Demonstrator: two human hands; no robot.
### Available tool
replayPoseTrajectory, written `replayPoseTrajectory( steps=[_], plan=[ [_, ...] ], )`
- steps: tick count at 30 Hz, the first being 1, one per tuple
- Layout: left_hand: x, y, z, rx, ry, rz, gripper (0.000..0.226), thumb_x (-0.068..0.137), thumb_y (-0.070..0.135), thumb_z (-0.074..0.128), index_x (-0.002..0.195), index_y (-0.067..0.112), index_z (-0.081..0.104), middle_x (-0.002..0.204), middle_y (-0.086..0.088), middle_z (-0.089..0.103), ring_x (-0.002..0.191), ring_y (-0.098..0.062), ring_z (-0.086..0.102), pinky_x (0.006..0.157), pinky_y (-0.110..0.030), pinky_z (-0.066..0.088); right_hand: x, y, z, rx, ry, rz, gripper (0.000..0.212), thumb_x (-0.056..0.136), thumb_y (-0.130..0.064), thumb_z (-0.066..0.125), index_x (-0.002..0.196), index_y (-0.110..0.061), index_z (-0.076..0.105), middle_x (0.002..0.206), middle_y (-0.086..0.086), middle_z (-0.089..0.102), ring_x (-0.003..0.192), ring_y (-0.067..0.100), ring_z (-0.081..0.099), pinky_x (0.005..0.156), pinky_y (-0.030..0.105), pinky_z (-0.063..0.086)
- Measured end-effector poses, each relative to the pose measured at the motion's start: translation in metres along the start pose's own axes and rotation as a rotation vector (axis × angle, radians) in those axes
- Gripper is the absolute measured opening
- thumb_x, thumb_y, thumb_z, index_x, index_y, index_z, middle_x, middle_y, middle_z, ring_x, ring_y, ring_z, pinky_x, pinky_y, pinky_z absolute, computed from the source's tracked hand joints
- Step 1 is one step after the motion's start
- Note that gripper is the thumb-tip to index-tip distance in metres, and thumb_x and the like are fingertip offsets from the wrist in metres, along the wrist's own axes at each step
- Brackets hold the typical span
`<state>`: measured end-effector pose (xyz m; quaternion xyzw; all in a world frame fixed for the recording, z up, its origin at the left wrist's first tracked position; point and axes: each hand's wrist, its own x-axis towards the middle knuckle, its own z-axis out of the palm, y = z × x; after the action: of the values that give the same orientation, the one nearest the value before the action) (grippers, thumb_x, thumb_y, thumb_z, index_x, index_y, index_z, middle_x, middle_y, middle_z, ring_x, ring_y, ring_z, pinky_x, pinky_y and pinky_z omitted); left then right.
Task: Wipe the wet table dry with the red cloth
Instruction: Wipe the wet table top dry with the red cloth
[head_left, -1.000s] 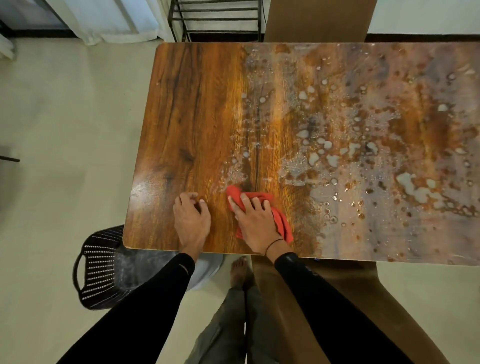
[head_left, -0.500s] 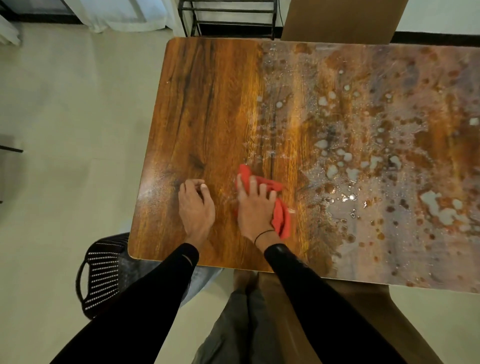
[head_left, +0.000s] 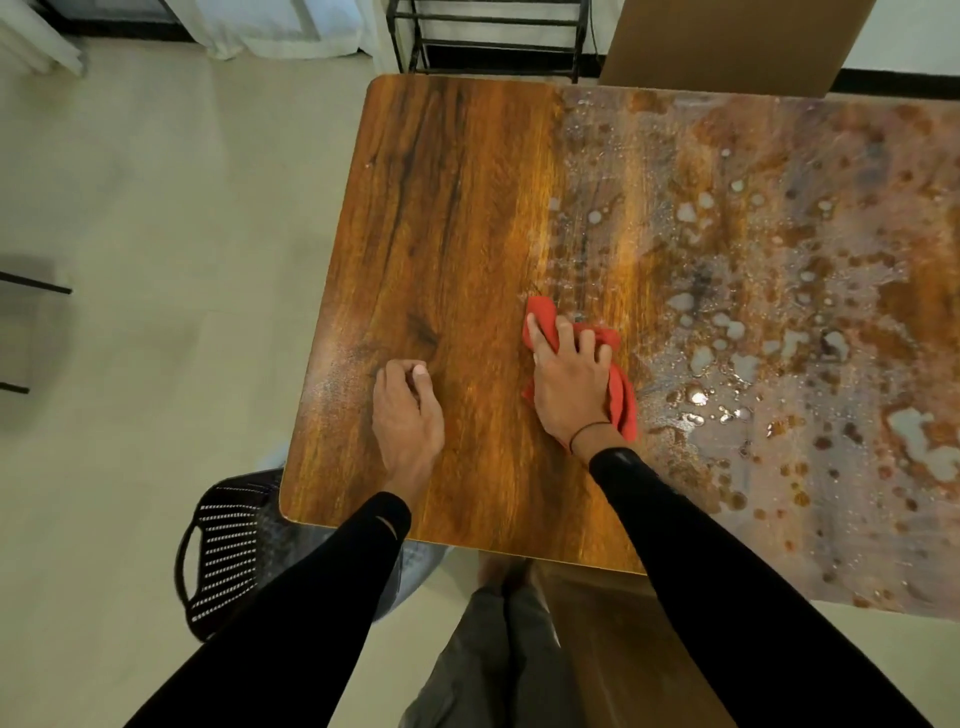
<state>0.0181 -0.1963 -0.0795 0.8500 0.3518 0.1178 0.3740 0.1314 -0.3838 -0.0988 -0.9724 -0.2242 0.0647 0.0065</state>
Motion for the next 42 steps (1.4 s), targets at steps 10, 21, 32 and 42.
replayPoseTrajectory(
  steps=[10, 21, 32, 42],
  plan=[
    [0.021, -0.013, -0.031, 0.013, 0.046, -0.107, 0.031, 0.115, 0.036, 0.043, 0.118, 0.014, 0.065, 0.11, -0.005, 0.07, 0.104, -0.024, 0.066, 0.095, -0.05, 0.056, -0.026, -0.078, 0.001, 0.019, -0.084, -0.735, 0.089, 0.092, -0.042, 0.069, 0.169, -0.025, 0.027, 0.159, 0.008, 0.041, 0.12, 0.031, 0.046, 0.101, 0.052, 0.039],
    [0.048, -0.065, -0.083, 0.075, 0.148, -0.165, 0.011, 0.108, 0.031, 0.057, 0.102, 0.024, 0.063, 0.092, 0.002, 0.07, 0.083, -0.018, 0.067, 0.079, -0.048, 0.06, 0.061, -0.103, -0.007, 0.075, -0.034, -0.326, 0.068, 0.105, -0.029, 0.052, 0.168, -0.032, 0.03, 0.165, 0.008, 0.039, 0.126, 0.036, 0.044, 0.104, 0.056, 0.033],
    [0.043, -0.112, -0.088, 0.066, 0.061, -0.263, 0.029, 0.113, 0.036, 0.049, 0.128, 0.017, 0.064, 0.117, 0.002, 0.065, 0.108, -0.019, 0.063, 0.094, -0.039, 0.052, 0.013, -0.135, 0.011, 0.009, -0.031, -1.16, 0.067, 0.102, -0.034, 0.057, 0.165, -0.029, 0.037, 0.156, 0.006, 0.049, 0.108, 0.028, 0.043, 0.095, 0.051, 0.039],
    [0.043, -0.115, -0.096, -0.031, 0.016, -0.43, 0.058, 0.115, 0.056, 0.018, 0.108, 0.024, 0.066, 0.094, 0.012, 0.065, 0.09, -0.006, 0.061, 0.089, -0.037, 0.046, 0.045, -0.187, 0.0, 0.028, -0.072, -0.591, 0.082, 0.096, -0.029, 0.064, 0.169, -0.029, 0.026, 0.165, 0.008, 0.039, 0.123, 0.034, 0.044, 0.098, 0.052, 0.034]
  ],
)
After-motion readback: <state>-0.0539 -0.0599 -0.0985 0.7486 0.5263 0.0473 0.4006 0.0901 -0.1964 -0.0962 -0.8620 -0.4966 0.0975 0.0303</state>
